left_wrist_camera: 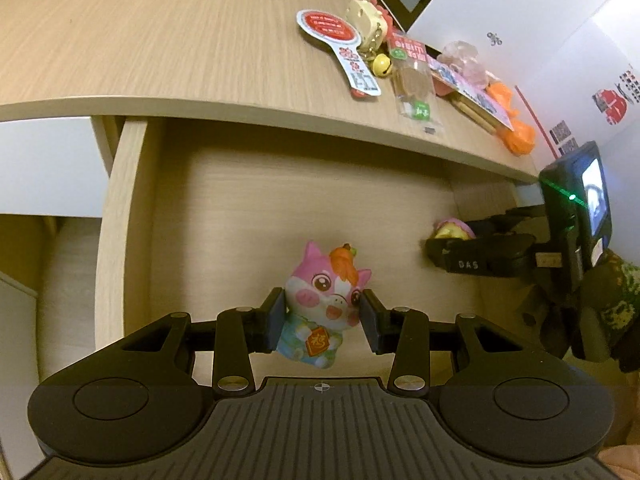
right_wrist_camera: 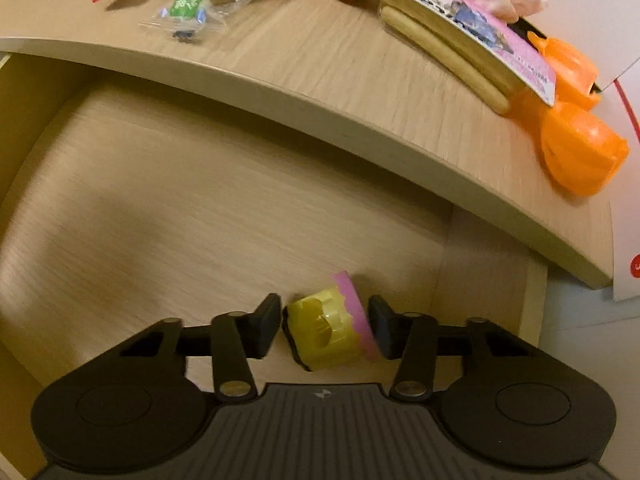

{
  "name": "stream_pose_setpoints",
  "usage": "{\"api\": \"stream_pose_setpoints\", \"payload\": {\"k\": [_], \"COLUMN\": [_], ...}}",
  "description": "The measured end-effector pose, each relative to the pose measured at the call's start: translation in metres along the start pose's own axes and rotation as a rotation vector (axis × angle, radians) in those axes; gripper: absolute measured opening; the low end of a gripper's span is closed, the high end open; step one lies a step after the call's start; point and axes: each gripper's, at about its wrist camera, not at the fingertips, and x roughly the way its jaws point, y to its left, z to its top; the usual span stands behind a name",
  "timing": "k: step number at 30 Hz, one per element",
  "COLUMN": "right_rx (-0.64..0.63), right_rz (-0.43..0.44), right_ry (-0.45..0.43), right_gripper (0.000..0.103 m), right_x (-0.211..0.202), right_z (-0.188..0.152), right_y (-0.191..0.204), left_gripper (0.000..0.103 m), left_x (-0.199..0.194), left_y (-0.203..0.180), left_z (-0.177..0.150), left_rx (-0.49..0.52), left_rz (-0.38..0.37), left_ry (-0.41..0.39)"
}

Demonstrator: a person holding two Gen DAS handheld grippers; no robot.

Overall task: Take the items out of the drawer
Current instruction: 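Lift the cat figure with the left tool while the right grasps the yellow cup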

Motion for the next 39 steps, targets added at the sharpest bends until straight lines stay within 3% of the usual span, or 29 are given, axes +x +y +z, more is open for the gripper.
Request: {"api": "stream_pose_setpoints", "payload": {"k": [5,6,7,8,12,16,18,20,22,25,30,34,36,37,39], "right_rx": [0.044,0.049,0.054,0.064,0.098,0.126,0.121,0.085,0.046,0.077,0.258,0.257,0.211,0.196,0.186], "right_rz": [0.038,0.041,0.044,0.059,0.093,0.115,0.12,0.104,0.106,0.167,0.359,0.422,0.422,0.433,0.434], "right_ry": [-0.039,-0.047,-0.05,-0.053,-0.128,-0.17,-0.163,-0.146,-0.146,-0.121,-0.053,0.009,0.059,0.083,0.085], "right_gripper": [0.042,0.038,0.012,0.008,0.007,0.008,0.017,0.064,0.074,0.074,0.074,0.074,0.058,0.04,0.039], "right_x": [-0.024,-0.03,-0.036,-0.044,-0.079,-0.098,-0.097,-0.093,-0.084,-0.069,-0.031,-0.004,0.008,0.012,0.009], "right_z": [-0.012,-0.017,-0.022,-0.025,-0.037,-0.045,-0.051,-0.05,-0.04,-0.028,0.008,0.027,0.031,0.031,0.029], "right_y": [0.007,0.011,0.014,0.016,0.017,0.004,0.001,0.005,0.017,0.021,0.026,0.048,0.061,0.065,0.069], "left_gripper": [0.044,0.044,0.044,0.044,0.044,0.044,0.044,0.044,0.044,0.044,0.044,0.044,0.044,0.044,0.044], "left_x": [0.003,0.003,0.003,0.002,-0.001,-0.004,-0.006,-0.007,-0.007,-0.01,-0.02,-0.029,-0.032,-0.032,-0.032], "left_y": [-0.003,-0.004,-0.006,-0.008,-0.017,-0.023,-0.025,-0.024,-0.021,-0.013,0.003,0.014,0.018,0.02,0.022], "left_z": [-0.004,-0.005,-0.006,-0.006,-0.003,0.001,0.0,-0.002,-0.004,-0.006,-0.007,-0.009,-0.01,-0.011,-0.012], "left_rx": [0.034,0.044,0.057,0.115,0.168,0.204,0.212,0.2,0.178,0.148,0.087,0.042,0.023,0.016,0.008], "left_rz": [-0.013,-0.016,-0.02,-0.041,-0.043,-0.055,-0.06,-0.06,-0.05,-0.037,0.003,0.03,0.043,0.048,0.054], "left_ry": [0.027,0.032,0.036,0.055,0.05,0.04,0.035,0.033,0.032,0.028,0.005,-0.01,-0.013,-0.012,-0.007]}}
